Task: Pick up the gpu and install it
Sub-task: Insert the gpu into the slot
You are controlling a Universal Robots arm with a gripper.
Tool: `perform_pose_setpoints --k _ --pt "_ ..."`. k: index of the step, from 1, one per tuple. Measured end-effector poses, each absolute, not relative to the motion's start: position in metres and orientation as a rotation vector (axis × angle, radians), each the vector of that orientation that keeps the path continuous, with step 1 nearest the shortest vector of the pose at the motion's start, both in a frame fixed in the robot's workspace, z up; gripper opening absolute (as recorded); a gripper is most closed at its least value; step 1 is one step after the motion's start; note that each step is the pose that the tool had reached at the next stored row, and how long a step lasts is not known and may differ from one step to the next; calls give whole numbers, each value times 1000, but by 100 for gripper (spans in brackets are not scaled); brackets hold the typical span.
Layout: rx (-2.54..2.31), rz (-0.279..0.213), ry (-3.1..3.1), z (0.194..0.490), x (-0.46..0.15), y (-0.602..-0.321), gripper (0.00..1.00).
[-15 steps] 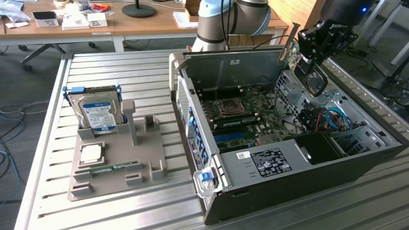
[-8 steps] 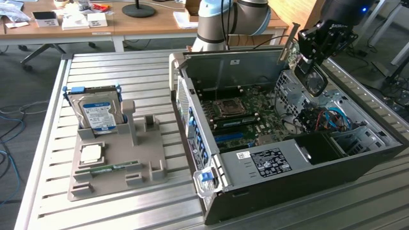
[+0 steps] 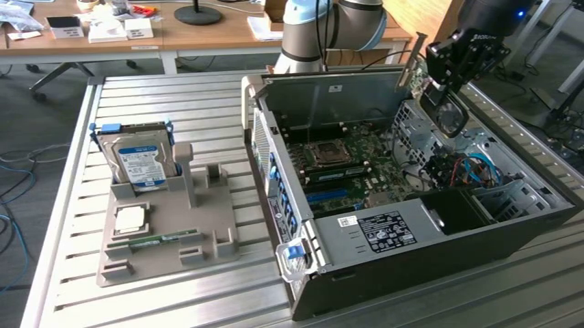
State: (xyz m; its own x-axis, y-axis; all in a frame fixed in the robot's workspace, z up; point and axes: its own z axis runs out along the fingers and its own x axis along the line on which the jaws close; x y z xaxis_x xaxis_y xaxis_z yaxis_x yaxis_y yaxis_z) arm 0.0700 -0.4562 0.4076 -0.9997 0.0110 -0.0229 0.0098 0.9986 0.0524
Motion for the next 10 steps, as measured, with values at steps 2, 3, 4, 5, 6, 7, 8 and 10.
perform_pose_setpoints --k 2,3,4,5,6,7,8,10 --pt "-10 82 3118 408 70 -456 27" --pt "-26 82 3118 408 70 -456 27" --pt "-40 82 3118 408 70 -456 27" --pt "-55 82 3118 408 70 -456 27" --pt "-69 83 3118 408 70 -456 27" --pt "-84 83 3118 408 70 -456 27" --pt "-98 83 3118 408 70 -456 27" --pt "-126 83 3117 408 70 -456 27"
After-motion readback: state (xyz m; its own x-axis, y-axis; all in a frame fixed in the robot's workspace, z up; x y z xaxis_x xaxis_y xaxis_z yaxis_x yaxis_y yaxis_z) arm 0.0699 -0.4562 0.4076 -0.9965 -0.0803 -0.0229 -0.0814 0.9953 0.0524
